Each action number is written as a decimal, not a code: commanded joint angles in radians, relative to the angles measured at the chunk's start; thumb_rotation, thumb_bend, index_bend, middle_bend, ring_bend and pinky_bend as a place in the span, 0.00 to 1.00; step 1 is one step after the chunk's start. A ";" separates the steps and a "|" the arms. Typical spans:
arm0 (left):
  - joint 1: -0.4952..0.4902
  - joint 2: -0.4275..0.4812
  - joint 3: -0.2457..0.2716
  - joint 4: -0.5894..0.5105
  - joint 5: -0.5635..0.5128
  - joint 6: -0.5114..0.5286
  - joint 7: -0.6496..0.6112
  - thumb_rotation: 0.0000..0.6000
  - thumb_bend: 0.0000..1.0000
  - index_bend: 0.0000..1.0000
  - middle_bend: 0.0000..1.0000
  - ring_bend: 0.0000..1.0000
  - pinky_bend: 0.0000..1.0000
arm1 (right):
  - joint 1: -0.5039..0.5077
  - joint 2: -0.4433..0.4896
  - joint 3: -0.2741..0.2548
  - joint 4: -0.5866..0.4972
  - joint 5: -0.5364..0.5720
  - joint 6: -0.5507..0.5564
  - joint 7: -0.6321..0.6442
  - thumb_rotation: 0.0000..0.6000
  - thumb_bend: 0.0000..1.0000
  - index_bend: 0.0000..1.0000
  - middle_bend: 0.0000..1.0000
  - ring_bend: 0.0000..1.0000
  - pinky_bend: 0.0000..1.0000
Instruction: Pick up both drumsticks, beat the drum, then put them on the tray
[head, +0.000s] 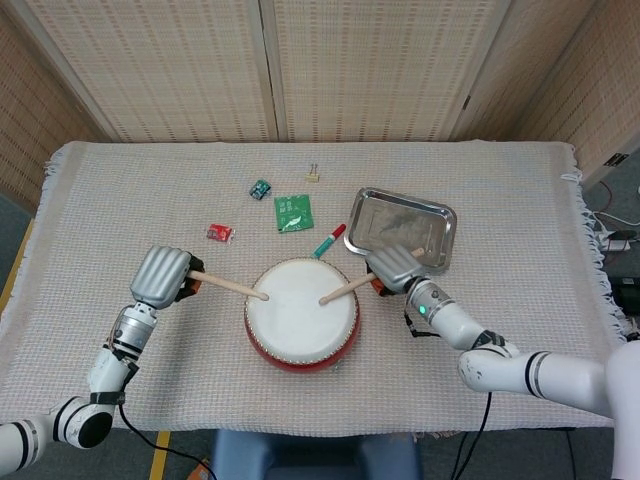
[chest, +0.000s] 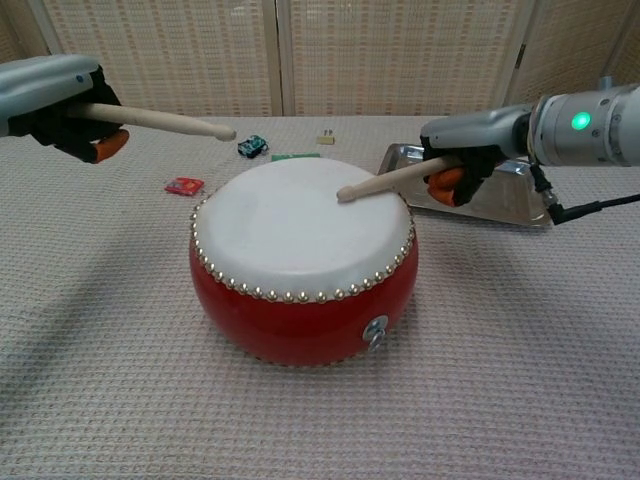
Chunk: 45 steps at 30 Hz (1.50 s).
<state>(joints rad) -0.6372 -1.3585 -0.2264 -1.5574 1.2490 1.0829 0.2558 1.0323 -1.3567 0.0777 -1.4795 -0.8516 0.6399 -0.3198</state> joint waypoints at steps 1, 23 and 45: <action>-0.011 -0.030 0.021 0.027 -0.004 -0.023 0.022 1.00 0.71 1.00 1.00 1.00 1.00 | -0.003 0.014 0.044 -0.049 -0.004 0.052 0.031 1.00 0.89 1.00 1.00 1.00 1.00; -0.014 -0.026 0.010 0.012 -0.005 0.039 0.065 1.00 0.71 1.00 1.00 1.00 1.00 | 0.034 -0.030 -0.007 0.000 0.036 0.004 -0.027 1.00 0.89 1.00 1.00 1.00 1.00; -0.019 -0.032 0.010 0.009 -0.019 0.057 0.090 1.00 0.71 1.00 1.00 1.00 1.00 | 0.017 -0.017 -0.009 -0.010 -0.015 0.004 -0.001 1.00 0.89 1.00 1.00 1.00 1.00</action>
<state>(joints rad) -0.6640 -1.4099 -0.2063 -1.5275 1.2191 1.1261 0.3623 1.0324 -1.3378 0.1016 -1.5297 -0.8952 0.6707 -0.2843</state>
